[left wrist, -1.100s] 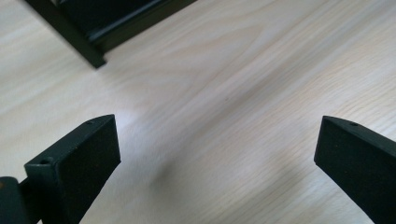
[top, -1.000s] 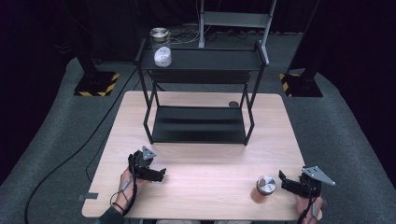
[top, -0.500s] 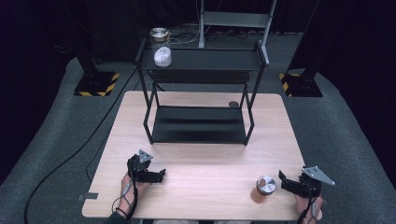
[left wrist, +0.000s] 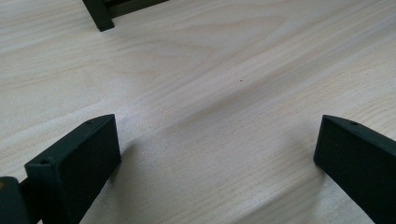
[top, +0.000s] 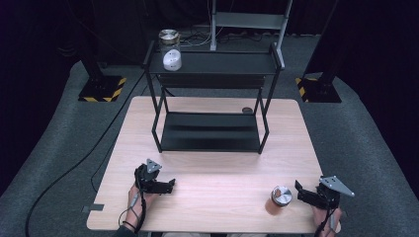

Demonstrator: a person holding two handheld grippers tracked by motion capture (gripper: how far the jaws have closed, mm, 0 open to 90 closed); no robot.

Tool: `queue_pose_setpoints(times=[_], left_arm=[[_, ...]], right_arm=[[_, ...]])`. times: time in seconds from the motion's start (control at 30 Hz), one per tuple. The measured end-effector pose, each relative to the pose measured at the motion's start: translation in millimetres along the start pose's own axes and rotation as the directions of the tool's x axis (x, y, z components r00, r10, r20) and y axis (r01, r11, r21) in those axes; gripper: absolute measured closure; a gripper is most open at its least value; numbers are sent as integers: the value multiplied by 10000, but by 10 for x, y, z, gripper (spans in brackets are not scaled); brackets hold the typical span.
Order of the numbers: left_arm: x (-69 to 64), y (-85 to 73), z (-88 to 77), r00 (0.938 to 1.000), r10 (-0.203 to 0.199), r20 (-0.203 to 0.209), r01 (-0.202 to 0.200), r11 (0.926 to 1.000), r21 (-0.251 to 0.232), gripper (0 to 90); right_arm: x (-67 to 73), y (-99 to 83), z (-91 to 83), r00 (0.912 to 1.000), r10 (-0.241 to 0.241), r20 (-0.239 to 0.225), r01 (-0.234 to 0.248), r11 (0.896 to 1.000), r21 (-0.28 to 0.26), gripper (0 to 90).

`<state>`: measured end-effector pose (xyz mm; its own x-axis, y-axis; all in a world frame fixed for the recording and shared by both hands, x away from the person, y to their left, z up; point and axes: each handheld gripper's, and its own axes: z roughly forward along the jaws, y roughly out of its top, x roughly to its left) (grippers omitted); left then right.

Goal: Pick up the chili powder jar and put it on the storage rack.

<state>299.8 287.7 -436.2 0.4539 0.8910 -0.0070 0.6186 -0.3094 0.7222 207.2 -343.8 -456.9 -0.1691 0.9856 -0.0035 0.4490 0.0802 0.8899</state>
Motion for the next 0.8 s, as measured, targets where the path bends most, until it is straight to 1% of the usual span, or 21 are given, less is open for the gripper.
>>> queue_pose_setpoints(times=[0.3, 0.4, 0.5, 0.63, 0.7, 0.8], left_arm=[[-7, -3, -2, 10000, -15, -26, 15, 10000, -3, 0], [-10, -5, -2, 10000, -23, -36, 23, 10000, -18, 0], [-10, -4, -2, 10000, -26, -35, 26, 10000, -13, 1], [-8, -3, -2, 10000, -30, -29, 30, 10000, -8, 0], [-8, -3, -2, 10000, -32, -29, 32, 10000, -10, 0], [-7, -3, -1, 10000, -37, -26, 37, 10000, -8, 0]], right_arm=[[18, 17, 9, 9999, -116, 30, 116, 9999, 97, 0], [8, 38, 20, 9999, -139, -18, 139, 9997, 211, 0], [-23, 65, 31, 9998, -72, -190, 79, 9993, 373, 0], [-93, 87, 29, 9981, -18, -616, 50, 9986, 523, 0], [-101, 110, 14, 9970, -225, -736, 272, 9976, 642, 0], [-145, 183, -24, 9911, -633, -1171, 750, 9924, 980, 0]])
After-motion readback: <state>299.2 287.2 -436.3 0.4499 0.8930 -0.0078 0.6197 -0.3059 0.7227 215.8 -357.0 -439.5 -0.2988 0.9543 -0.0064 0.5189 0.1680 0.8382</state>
